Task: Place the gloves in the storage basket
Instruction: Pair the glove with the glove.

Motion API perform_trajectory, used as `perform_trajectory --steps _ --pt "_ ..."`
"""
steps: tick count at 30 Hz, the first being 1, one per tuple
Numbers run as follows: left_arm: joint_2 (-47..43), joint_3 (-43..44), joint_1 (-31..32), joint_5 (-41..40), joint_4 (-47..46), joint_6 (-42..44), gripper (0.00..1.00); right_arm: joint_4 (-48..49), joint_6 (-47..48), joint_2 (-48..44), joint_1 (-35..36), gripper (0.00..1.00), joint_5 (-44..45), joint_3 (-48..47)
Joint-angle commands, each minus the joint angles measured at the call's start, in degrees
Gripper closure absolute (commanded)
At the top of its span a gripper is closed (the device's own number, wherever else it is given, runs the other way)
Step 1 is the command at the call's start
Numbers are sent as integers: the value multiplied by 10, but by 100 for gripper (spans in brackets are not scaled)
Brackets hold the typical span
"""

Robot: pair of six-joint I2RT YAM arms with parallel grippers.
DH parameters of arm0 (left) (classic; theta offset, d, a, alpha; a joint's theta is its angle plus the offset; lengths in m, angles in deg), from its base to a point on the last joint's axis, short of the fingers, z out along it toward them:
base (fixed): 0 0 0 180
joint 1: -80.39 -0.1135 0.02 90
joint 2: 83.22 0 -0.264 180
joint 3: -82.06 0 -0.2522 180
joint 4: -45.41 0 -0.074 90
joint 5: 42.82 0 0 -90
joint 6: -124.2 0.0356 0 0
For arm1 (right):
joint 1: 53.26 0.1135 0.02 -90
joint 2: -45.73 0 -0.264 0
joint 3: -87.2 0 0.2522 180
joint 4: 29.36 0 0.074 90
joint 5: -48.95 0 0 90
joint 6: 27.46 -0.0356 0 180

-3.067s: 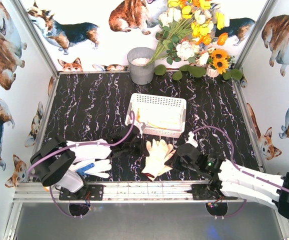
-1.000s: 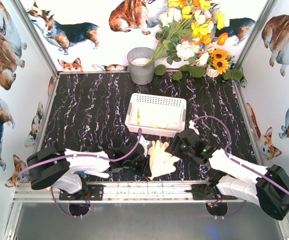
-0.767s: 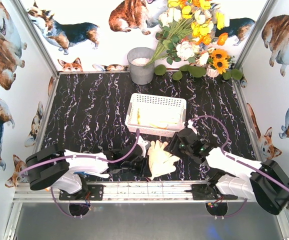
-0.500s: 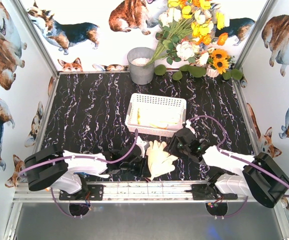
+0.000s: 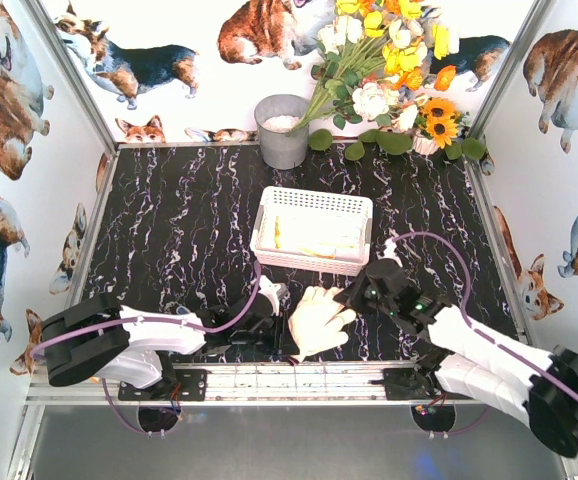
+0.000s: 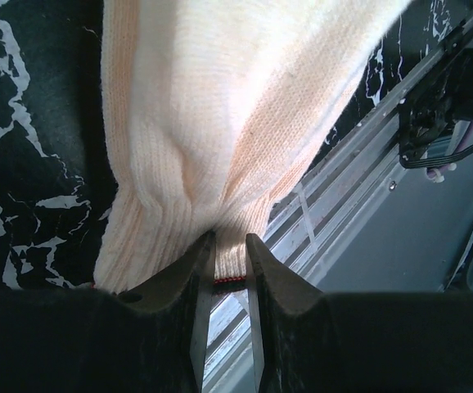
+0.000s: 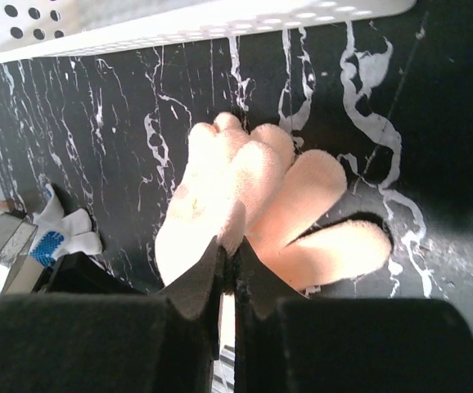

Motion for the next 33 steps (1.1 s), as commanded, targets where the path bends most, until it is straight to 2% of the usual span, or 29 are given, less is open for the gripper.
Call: perform_trajectory --steps 1,10,16,19,22,27,33 --pt "14 -27 5 -15 55 -4 82 -53 -28 -56 -3 99 37 20" --pt "-3 -19 5 -12 74 3 81 -68 -36 -58 -3 93 39 42" --pt "-38 -5 5 -10 84 17 73 -118 8 -51 -3 52 55 -11" --pt "-56 13 5 -9 96 26 69 -155 33 -61 -3 41 51 -35" --pt "-72 33 5 -11 108 34 66 -169 47 -70 -3 39 21 -41" --pt "-78 68 4 -36 129 50 68 -123 75 -90 0 47 -74 -8" --pt "-51 89 -11 -73 97 45 75 -123 104 -99 20 54 -79 3"
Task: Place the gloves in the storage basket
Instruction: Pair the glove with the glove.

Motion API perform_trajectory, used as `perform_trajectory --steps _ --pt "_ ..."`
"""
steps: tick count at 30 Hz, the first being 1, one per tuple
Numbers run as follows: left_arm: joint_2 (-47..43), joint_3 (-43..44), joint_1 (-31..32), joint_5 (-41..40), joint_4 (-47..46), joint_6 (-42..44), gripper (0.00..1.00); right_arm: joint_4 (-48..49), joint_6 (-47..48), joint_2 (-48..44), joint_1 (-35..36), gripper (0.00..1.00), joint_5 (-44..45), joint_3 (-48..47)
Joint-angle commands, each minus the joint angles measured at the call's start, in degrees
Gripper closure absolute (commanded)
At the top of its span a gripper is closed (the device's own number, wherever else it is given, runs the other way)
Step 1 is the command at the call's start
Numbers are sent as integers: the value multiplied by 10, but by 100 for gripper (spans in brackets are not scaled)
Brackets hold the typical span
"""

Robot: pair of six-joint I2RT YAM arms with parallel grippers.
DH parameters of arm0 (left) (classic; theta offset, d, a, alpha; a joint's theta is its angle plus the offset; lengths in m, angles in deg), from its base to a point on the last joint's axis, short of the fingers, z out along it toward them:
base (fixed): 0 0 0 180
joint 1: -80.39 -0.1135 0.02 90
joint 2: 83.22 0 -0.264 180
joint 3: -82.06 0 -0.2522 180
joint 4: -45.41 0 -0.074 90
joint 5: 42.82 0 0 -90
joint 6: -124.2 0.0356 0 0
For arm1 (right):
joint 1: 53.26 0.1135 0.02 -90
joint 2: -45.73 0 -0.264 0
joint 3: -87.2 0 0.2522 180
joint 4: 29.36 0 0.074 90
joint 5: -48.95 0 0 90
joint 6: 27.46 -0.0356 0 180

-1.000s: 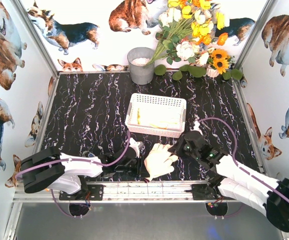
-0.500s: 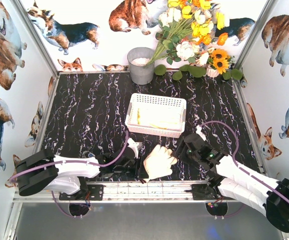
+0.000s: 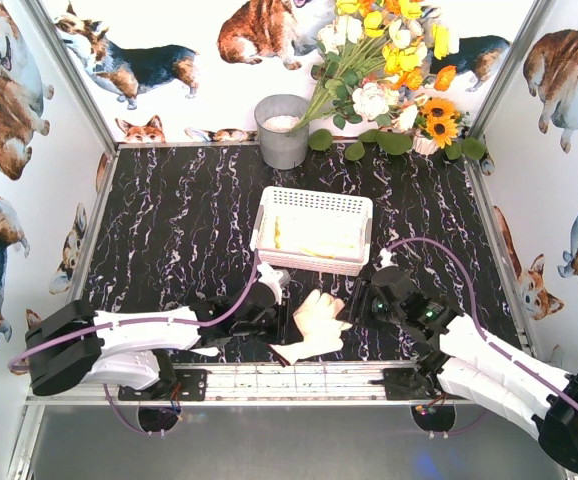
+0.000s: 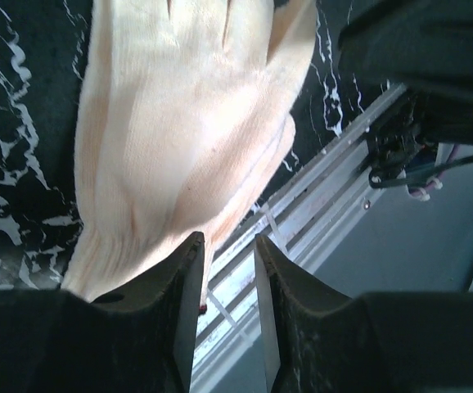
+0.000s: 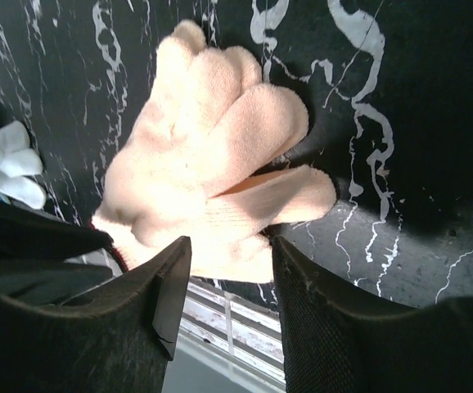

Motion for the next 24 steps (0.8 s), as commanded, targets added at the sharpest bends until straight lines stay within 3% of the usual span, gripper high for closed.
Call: perform_trajectory --steps 1,8,18,24 --pt "23 22 -12 -38 -34 2 75 29 33 -7 16 54 -21 7" --pt "88 42 -37 -30 -112 -14 79 80 36 33 51 52 -9 27" --pt "176 73 -40 5 -120 8 83 165 52 63 56 48 -34 59" --pt "191 68 -44 0 -124 5 83 192 49 57 58 51 -56 83"
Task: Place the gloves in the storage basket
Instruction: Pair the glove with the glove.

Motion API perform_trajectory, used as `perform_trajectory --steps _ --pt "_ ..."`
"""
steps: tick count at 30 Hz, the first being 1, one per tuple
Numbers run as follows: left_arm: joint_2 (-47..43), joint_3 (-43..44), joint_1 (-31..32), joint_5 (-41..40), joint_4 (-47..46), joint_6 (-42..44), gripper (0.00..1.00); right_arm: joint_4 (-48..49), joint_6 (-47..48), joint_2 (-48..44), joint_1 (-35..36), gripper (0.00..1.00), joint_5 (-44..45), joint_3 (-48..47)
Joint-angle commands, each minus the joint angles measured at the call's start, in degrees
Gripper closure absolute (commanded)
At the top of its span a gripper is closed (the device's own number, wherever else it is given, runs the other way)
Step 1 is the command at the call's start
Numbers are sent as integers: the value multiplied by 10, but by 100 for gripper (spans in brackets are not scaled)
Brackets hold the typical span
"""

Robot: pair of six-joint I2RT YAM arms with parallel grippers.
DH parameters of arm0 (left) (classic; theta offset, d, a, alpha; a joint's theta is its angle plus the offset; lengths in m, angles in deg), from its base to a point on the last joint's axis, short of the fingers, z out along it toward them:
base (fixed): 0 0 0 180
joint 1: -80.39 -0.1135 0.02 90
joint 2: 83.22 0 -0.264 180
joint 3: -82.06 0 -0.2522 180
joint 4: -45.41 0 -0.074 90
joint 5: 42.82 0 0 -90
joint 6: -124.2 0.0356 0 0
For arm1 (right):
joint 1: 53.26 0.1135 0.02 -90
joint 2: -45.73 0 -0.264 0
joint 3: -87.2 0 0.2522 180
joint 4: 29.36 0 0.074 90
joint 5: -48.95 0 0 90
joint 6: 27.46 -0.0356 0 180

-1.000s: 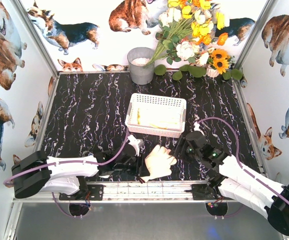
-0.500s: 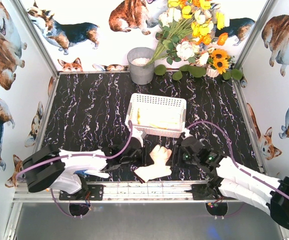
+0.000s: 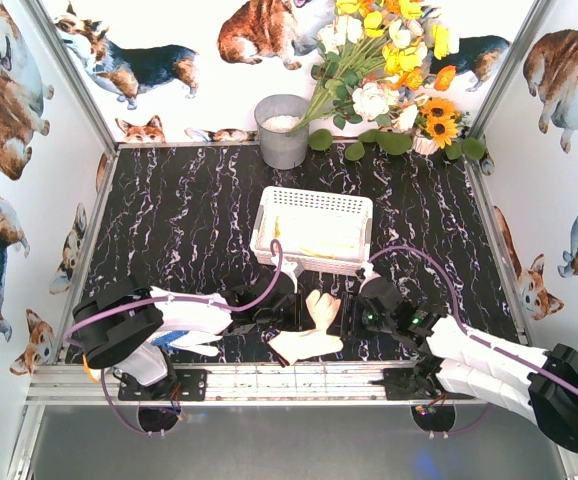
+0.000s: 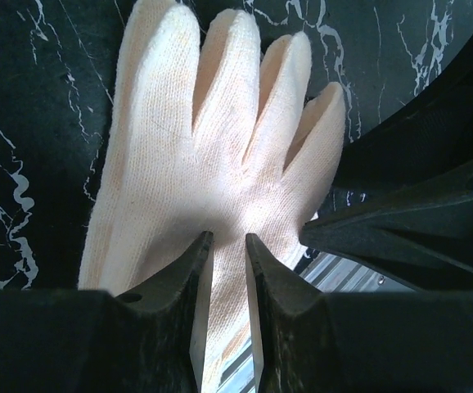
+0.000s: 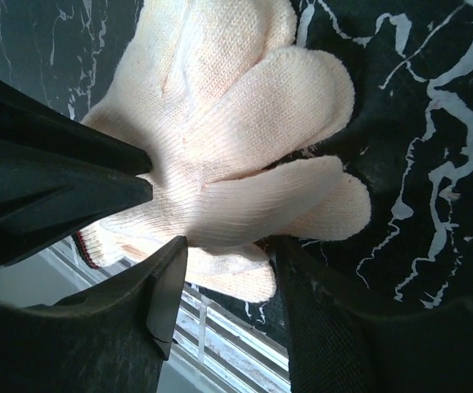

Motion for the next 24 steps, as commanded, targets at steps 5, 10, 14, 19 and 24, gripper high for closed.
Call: perform_trajectory --steps 5,10,14,19,24 --pt "14 -1 -5 0 -21 6 84 45 6 -33 4 60 -32 19" --pt "14 -3 -6 -1 -17 5 84 13 -5 -66 4 76 -39 23" --pt "12 -4 -6 -5 -12 7 84 -18 -21 -102 7 90 -39 26" --pt "10 -7 -6 -7 -12 6 84 -51 -40 -140 10 91 -41 32" --pt "6 -10 -6 -7 -12 7 84 -51 -56 -142 18 91 -49 46"
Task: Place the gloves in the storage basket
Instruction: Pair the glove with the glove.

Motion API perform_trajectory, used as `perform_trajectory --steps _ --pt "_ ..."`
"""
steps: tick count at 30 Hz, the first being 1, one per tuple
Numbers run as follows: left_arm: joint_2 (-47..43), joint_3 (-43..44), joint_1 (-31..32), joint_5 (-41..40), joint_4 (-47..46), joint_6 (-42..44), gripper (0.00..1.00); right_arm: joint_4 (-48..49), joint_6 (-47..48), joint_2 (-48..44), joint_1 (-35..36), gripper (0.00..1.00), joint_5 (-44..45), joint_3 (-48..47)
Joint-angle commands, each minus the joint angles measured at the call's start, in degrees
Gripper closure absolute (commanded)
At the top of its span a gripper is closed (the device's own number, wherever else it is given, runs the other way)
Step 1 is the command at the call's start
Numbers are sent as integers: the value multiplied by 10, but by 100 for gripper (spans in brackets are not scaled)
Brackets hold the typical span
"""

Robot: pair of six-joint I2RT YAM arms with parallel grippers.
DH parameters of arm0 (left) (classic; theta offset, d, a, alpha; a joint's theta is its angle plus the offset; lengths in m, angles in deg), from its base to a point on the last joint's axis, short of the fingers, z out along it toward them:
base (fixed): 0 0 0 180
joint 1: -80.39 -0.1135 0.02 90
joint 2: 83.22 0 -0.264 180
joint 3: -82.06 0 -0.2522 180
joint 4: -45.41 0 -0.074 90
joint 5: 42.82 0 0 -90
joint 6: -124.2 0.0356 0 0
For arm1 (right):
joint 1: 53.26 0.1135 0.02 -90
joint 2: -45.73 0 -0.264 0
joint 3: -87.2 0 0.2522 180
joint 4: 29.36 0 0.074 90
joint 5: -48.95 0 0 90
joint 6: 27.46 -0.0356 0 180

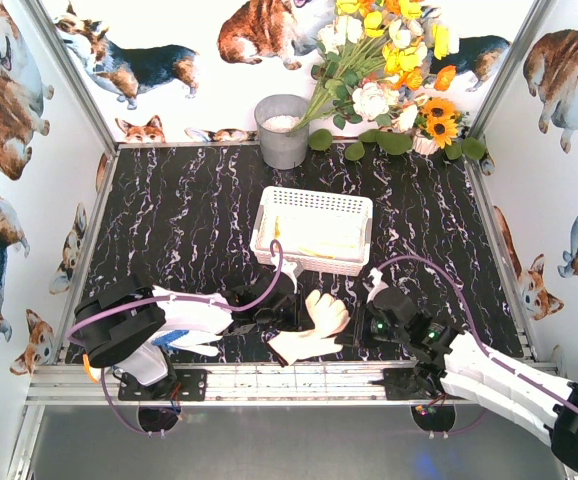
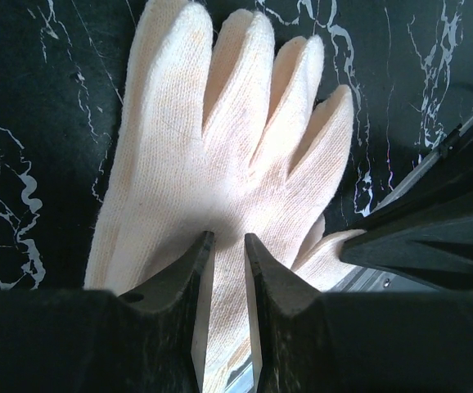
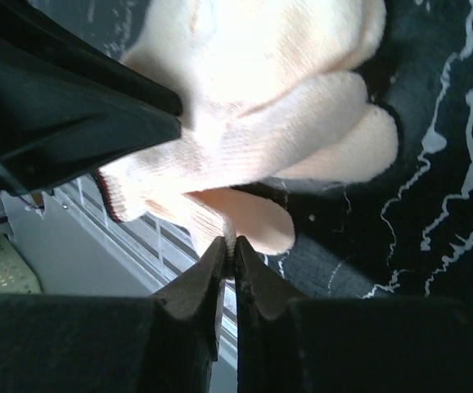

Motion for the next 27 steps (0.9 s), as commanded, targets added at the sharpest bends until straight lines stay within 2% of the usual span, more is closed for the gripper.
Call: perform_trajectory --steps 1,8,13,19,23,27 --pt "-3 -8 -4 -6 -8 8 84 0 -19 1 12 91 -12 10" --pt "-10 -9 -4 2 -15 14 83 -6 -14 30 24 90 15 -10" --pt "-57 1 -3 14 -31 19 72 -16 -15 24 26 77 35 -28" --pt "-145 24 -4 -25 84 40 55 -53 -11 3 28 57 51 -60" --pt "-209 0 -5 -38 150 49 48 -116 8 13 47 46 86 -119" --pt "-268 -48 -12 -37 191 47 42 -128 24 58 86 45 113 -180"
